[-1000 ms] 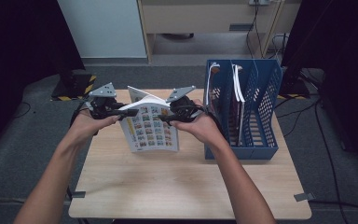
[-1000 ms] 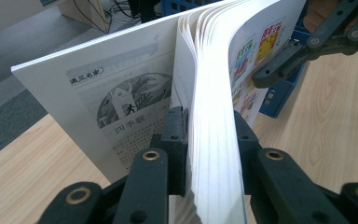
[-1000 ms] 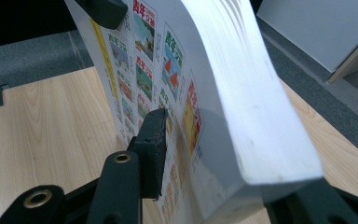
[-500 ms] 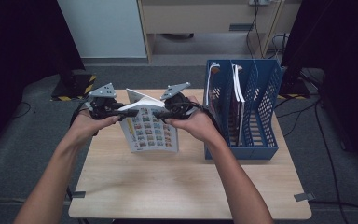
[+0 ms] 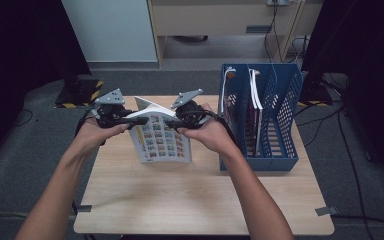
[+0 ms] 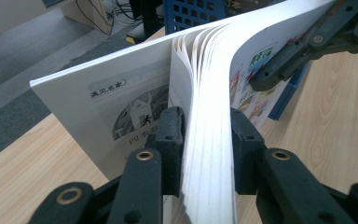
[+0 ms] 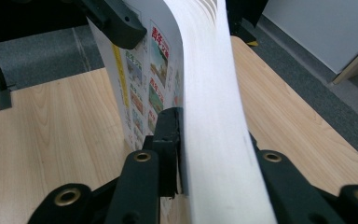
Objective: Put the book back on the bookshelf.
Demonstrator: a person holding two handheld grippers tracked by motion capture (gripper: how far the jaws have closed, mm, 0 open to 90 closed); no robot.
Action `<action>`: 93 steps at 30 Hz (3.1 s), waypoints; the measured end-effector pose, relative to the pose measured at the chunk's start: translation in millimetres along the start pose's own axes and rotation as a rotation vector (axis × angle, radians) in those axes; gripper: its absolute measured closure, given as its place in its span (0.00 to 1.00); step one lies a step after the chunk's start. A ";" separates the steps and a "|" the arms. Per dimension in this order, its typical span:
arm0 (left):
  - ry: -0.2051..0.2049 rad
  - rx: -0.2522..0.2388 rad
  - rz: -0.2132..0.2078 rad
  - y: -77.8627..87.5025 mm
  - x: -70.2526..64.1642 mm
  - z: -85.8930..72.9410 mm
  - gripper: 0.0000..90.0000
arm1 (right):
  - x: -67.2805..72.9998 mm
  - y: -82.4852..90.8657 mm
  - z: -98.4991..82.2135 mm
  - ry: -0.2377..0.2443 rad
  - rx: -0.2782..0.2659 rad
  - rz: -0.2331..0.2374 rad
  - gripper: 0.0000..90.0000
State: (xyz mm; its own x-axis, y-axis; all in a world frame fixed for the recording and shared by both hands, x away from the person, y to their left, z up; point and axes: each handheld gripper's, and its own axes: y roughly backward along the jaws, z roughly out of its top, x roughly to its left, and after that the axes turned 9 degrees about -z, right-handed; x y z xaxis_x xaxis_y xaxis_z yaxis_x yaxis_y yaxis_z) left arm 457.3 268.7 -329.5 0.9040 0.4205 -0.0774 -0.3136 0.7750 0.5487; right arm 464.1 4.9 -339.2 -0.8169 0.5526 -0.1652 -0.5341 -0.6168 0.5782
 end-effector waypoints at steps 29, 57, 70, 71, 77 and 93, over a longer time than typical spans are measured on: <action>-0.009 -0.010 0.037 1.4 -1.2 -3.2 0.66 | 8.2 3.2 2.5 0.004 0.021 -0.018 0.82; 0.086 -0.084 0.205 8.7 6.7 -27.9 0.07 | 7.5 3.0 1.9 -0.079 0.024 -0.020 0.82; 0.082 -0.045 0.191 -3.4 4.6 -32.0 0.07 | 7.4 2.7 2.0 -0.089 0.018 -0.027 0.82; 0.082 -0.043 0.191 -4.2 4.5 -32.6 0.07 | 6.9 3.0 2.0 -0.092 0.021 -0.027 0.82; 0.085 -0.038 0.188 -5.9 3.9 -36.9 0.07 | 6.4 4.1 2.2 -0.102 0.021 -0.030 0.82; 0.143 0.001 0.203 -17.9 4.7 -86.6 0.07 | -1.2 28.0 -11.5 -0.140 0.008 -0.043 0.82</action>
State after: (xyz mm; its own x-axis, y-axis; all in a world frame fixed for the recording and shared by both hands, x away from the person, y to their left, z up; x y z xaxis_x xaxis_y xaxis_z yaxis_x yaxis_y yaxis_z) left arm 441.9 297.6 -411.7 0.7722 0.6300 -0.0825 -0.4842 0.6676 0.5656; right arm 447.7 -19.5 -332.0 -0.7549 0.6513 -0.0771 -0.5654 -0.5867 0.5797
